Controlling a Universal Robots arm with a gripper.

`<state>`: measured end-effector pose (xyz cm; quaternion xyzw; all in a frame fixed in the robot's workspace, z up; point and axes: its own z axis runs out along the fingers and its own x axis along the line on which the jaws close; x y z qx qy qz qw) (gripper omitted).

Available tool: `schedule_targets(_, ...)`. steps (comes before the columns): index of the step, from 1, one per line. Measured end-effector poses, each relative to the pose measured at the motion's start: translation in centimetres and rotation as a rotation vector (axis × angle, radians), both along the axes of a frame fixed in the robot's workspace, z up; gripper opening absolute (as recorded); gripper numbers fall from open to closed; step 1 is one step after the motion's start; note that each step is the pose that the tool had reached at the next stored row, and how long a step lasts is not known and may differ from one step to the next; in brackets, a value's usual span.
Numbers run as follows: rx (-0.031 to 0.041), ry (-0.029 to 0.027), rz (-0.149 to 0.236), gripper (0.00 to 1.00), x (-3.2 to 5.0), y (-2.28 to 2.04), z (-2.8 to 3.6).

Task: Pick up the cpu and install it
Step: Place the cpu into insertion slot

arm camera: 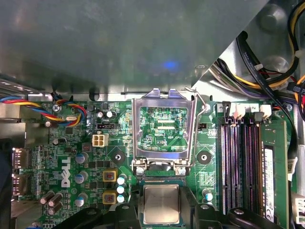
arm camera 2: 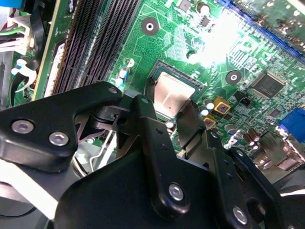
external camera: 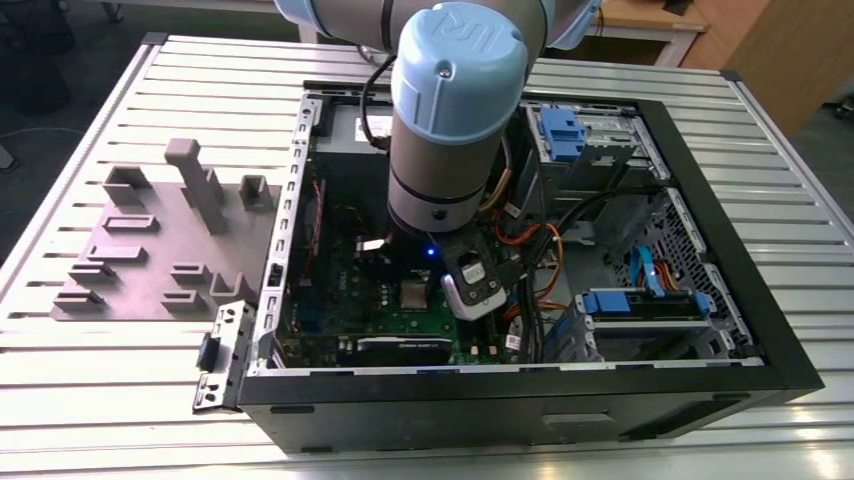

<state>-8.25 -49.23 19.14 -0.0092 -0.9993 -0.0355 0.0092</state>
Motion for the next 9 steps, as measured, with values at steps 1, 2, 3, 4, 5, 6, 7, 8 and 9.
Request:
schedule_targets(1,0.0001,0.0000,0.000,0.46,0.00,0.00,0.00)
schedule_targets(2,-0.0001,0.0000,0.000,0.46,-0.03,0.00,0.01)
schedule_targets(3,-0.0001,0.0001,0.000,0.46,-0.06,-0.01,0.01)
schedule_targets(4,-0.0001,0.0001,0.000,0.46,-0.09,-0.01,0.01)
schedule_targets(5,-0.0001,0.0000,0.000,0.46,-0.10,-0.01,0.01)
schedule_targets(6,0.0000,0.0000,0.000,0.46,-0.11,-0.01,0.00)
schedule_targets(7,-0.0001,0.0000,0.000,0.46,-0.12,-0.01,0.00)
schedule_targets(8,0.0000,0.0000,0.000,0.46,-0.13,-0.01,0.00)
schedule_targets(9,0.0000,0.0000,0.000,0.46,-0.13,-0.01,0.00)
